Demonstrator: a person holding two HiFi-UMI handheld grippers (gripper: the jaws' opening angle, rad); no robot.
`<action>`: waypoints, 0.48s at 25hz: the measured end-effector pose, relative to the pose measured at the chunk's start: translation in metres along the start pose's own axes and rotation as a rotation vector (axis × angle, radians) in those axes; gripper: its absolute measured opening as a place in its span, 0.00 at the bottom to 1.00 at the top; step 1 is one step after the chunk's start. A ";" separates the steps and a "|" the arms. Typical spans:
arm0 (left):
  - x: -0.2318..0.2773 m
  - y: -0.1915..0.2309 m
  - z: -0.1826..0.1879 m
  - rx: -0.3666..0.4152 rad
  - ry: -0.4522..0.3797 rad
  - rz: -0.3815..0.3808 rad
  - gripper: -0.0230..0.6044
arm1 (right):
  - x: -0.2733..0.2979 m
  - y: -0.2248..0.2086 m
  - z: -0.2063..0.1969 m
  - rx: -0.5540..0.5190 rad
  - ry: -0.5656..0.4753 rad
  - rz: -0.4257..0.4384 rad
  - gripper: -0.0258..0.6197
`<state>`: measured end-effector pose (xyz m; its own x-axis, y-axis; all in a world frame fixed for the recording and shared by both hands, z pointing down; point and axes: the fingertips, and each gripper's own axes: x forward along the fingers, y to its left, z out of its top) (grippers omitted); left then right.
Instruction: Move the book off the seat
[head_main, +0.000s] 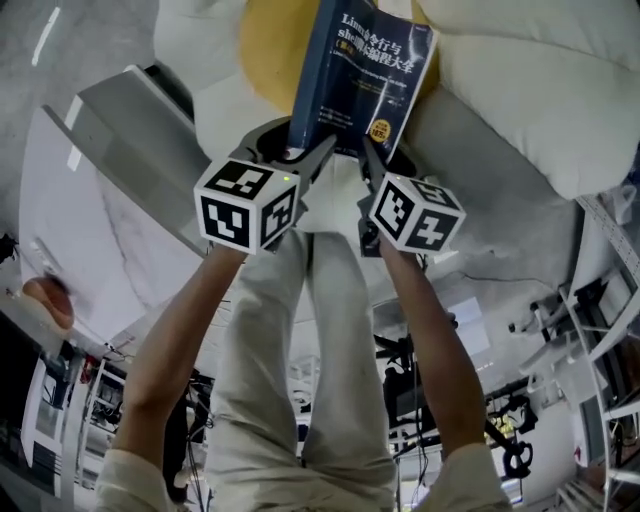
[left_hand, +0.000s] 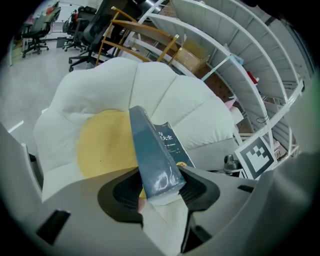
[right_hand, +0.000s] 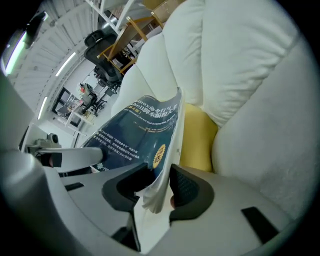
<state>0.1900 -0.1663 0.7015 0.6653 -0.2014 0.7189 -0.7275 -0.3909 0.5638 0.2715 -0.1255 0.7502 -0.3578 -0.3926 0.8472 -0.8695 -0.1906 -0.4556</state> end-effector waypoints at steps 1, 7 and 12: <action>-0.005 -0.001 0.003 0.004 -0.006 0.001 0.38 | -0.003 0.005 0.002 -0.009 -0.008 0.004 0.26; -0.027 -0.031 0.023 0.024 -0.014 0.011 0.38 | -0.038 0.015 0.014 -0.023 -0.044 0.017 0.26; -0.035 -0.070 0.034 0.014 -0.026 0.021 0.38 | -0.075 0.006 0.028 -0.047 -0.057 0.027 0.26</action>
<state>0.2233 -0.1624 0.6238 0.6541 -0.2327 0.7197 -0.7390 -0.3992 0.5426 0.3026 -0.1223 0.6761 -0.3623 -0.4479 0.8174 -0.8754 -0.1377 -0.4635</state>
